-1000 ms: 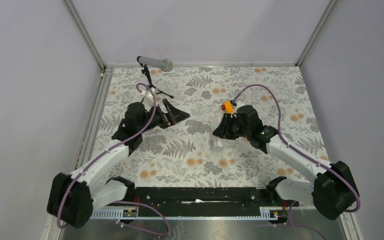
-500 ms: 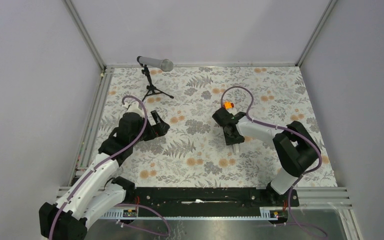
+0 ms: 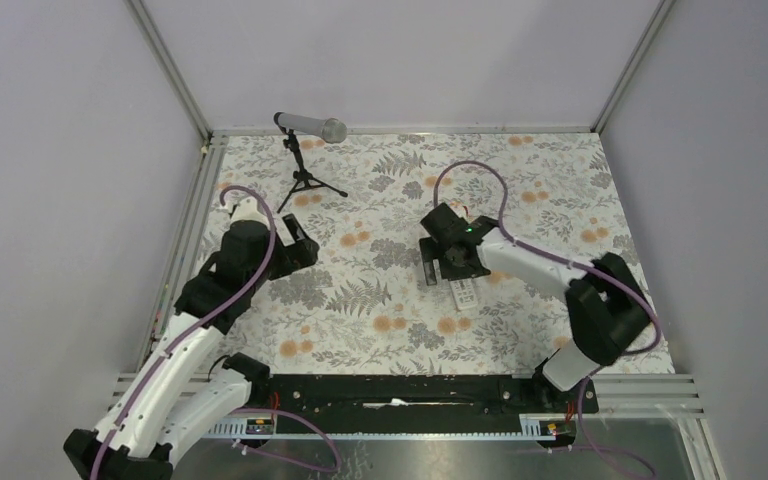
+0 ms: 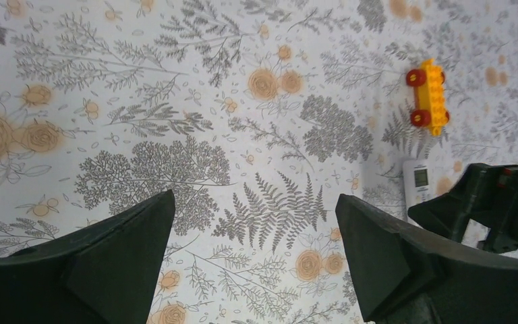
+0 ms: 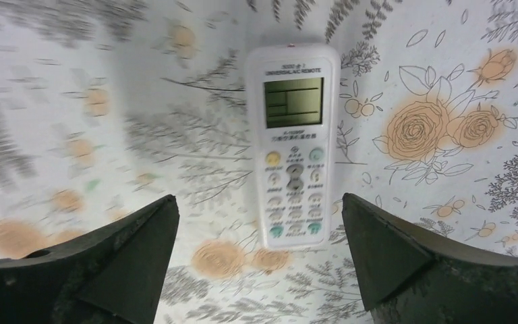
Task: Load the batteries into the remote control
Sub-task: Place the remote control at the center of the board, then reset both arms
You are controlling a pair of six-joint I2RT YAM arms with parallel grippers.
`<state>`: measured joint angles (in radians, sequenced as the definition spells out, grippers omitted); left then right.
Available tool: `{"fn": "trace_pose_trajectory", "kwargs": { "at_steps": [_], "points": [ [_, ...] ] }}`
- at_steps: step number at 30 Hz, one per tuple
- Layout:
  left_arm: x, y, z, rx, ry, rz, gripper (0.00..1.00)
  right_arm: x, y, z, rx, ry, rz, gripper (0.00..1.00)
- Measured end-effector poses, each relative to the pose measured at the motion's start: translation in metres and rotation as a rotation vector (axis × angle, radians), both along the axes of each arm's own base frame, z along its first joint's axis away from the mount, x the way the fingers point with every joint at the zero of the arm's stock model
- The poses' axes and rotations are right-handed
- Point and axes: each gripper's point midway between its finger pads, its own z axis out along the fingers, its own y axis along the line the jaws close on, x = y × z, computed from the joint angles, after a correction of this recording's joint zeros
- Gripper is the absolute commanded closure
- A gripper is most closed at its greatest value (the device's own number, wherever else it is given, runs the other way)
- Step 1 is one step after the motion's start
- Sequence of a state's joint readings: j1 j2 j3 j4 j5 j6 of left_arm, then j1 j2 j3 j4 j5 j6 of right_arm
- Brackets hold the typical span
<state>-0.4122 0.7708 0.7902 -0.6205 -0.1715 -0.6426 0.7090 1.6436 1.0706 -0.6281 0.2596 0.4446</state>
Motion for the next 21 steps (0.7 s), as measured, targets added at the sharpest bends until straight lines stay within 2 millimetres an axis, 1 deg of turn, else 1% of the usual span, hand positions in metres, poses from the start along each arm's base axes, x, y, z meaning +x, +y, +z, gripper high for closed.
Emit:
{"fn": "trace_pose_trajectory", "kwargs": {
  "at_steps": [2,3,5,6,8,10,13,17,21],
  "points": [
    [-0.003,0.002,0.011,-0.002,-0.02,-0.002,0.01,0.003,0.006,0.022,0.07,-0.056,-0.004,0.01],
    [-0.006,0.003,0.018,-0.003,-0.032,-0.005,0.01,0.006,0.009,0.04,0.121,-0.11,-0.012,0.0],
    [-0.01,0.006,0.029,-0.003,-0.05,-0.007,0.01,0.009,0.005,0.075,0.199,-0.222,-0.035,0.0],
    [-0.012,0.008,0.034,0.0,-0.056,-0.005,0.01,0.008,-0.002,0.095,0.231,-0.295,-0.057,0.0],
    [-0.018,0.014,0.044,0.013,-0.067,0.006,0.01,0.005,-0.021,0.128,0.272,-0.416,-0.112,0.0],
    [-0.025,0.022,0.053,0.033,-0.074,0.021,0.01,-0.003,-0.048,0.16,0.289,-0.535,-0.194,0.01],
    [-0.032,0.032,0.068,0.045,-0.106,0.047,0.01,-0.015,-0.086,0.196,0.279,-0.659,-0.306,0.0],
    [-0.044,0.045,0.075,0.053,-0.14,0.083,0.01,-0.032,-0.13,0.233,0.25,-0.792,-0.427,0.0],
    [-0.052,0.054,0.077,0.066,-0.152,0.108,0.01,-0.053,-0.174,0.26,0.218,-0.928,-0.525,0.0]
  ]
}}
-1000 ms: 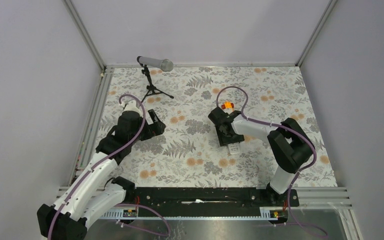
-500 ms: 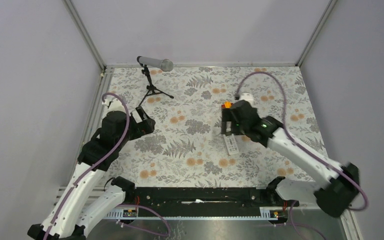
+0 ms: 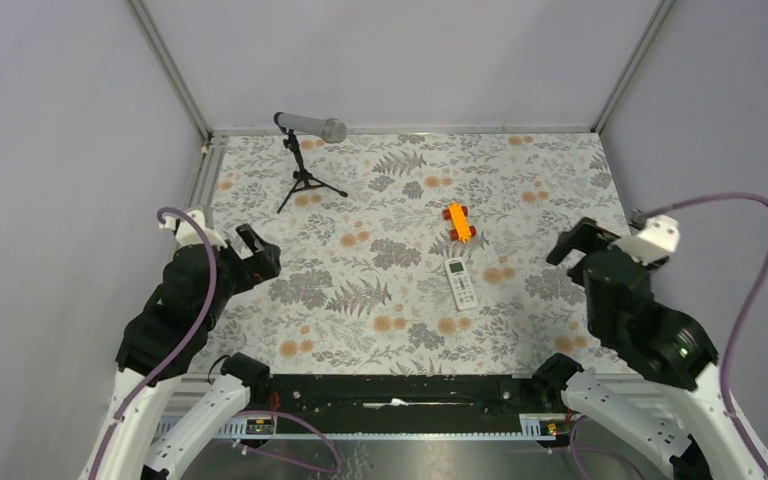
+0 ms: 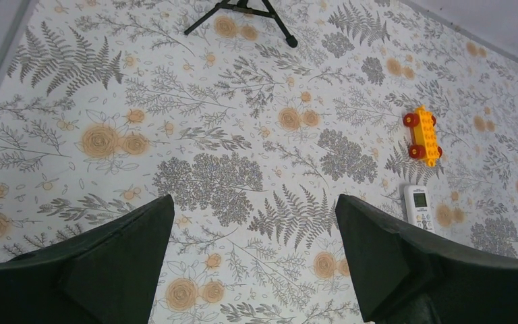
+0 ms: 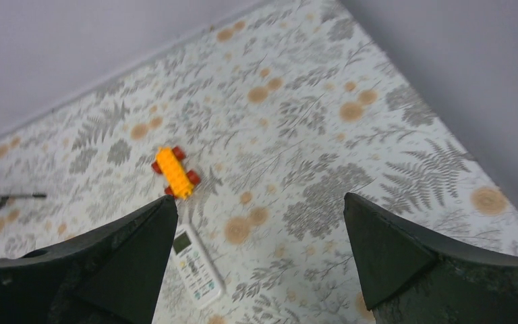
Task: Load the batteries into the remote control
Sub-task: Reset both arms
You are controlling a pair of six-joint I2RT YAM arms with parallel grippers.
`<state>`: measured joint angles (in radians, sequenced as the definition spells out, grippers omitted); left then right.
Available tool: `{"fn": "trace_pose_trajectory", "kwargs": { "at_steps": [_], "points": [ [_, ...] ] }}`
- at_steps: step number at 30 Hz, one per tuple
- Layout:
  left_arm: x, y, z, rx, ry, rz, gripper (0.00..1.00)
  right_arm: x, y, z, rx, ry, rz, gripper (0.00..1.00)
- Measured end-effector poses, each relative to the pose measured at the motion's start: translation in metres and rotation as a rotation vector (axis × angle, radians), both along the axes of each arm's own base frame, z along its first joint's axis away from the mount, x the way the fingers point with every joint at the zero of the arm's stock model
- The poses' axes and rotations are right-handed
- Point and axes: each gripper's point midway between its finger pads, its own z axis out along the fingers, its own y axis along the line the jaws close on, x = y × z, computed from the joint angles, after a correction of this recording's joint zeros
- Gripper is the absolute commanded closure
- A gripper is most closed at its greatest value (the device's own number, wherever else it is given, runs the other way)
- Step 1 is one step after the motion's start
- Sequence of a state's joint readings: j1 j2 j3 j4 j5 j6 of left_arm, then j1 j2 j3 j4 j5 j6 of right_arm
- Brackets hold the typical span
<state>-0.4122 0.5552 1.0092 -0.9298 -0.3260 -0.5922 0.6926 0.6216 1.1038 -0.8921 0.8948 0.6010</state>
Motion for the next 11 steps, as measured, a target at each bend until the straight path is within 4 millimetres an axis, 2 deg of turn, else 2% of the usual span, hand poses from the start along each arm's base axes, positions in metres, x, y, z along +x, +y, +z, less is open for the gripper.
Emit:
{"fn": "trace_pose_trajectory", "kwargs": {
  "at_steps": [3,6,11],
  "points": [
    [-0.003,0.003,0.007,0.006,-0.013,-0.002,0.01,-0.018,-0.031,0.018,-0.008,-0.076,-0.078,0.0],
    [-0.005,0.003,0.019,0.002,-0.039,-0.004,0.01,-0.03,-0.05,0.032,-0.019,-0.12,-0.133,0.0],
    [-0.006,0.005,0.026,0.0,-0.06,0.0,0.01,-0.035,-0.061,0.036,-0.047,-0.129,-0.166,0.0]
  ]
}}
